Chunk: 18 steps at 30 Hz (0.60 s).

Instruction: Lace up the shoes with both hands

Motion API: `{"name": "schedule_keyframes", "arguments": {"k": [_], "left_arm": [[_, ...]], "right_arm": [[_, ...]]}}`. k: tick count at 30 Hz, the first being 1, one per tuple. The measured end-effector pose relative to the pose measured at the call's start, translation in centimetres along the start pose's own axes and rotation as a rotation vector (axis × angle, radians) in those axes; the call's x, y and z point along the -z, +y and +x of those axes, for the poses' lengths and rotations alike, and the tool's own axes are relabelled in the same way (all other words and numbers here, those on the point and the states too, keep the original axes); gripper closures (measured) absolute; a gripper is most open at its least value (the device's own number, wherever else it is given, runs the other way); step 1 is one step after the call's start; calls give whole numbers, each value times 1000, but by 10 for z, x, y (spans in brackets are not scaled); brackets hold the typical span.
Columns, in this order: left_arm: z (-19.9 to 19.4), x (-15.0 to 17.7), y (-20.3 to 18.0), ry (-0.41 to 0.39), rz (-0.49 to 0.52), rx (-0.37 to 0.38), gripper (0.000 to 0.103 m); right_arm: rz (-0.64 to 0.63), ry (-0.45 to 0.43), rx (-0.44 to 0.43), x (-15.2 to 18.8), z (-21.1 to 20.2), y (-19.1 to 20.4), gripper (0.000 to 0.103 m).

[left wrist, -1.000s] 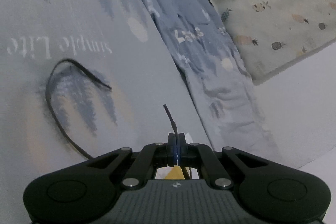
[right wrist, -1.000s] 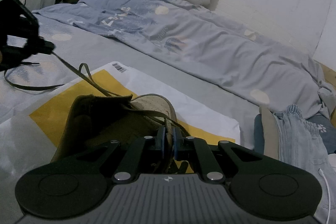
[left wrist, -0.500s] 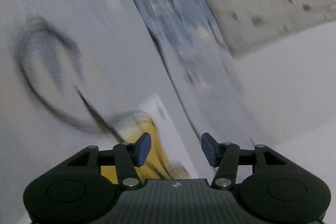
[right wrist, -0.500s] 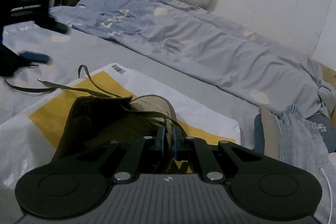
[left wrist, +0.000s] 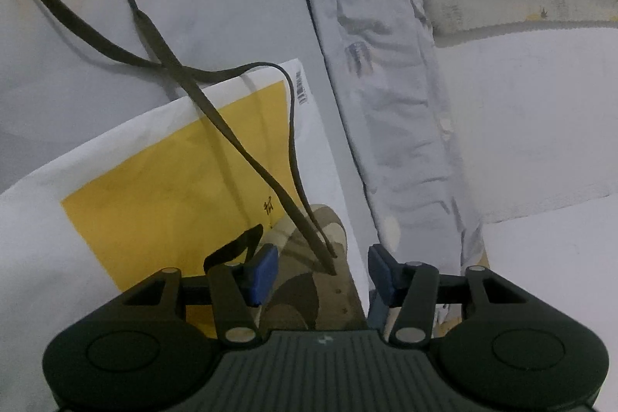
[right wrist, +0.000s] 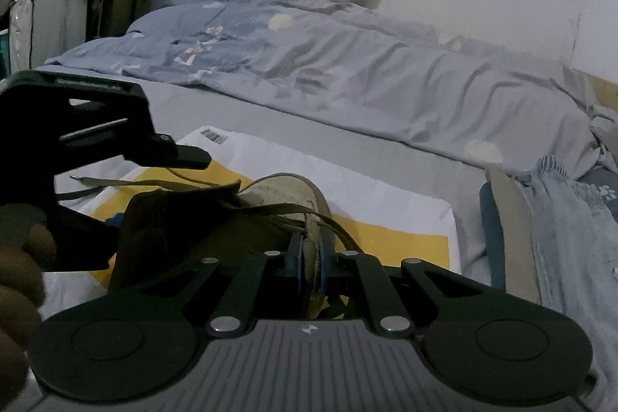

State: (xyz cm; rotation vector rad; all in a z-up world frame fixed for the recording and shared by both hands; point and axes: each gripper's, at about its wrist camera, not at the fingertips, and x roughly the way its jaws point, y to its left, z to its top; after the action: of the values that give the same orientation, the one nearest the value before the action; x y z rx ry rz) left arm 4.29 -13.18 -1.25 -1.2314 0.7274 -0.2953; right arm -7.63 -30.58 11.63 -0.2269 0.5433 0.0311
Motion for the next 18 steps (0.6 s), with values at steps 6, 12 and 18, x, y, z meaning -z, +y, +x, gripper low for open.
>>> {"name": "schedule_keyframes", "arguments": {"k": [6, 12, 18], "left_arm": [[1, 4, -2, -11, -2, -3, 87], [-3, 2, -6, -35, 20, 2, 103], [-17, -9, -14, -94, 63, 1, 103]], "right_arm": [[9, 0, -5, 1, 1, -3, 97], [21, 4, -4, 2, 1, -3, 97], [31, 19, 8, 2, 3, -2, 97]]}}
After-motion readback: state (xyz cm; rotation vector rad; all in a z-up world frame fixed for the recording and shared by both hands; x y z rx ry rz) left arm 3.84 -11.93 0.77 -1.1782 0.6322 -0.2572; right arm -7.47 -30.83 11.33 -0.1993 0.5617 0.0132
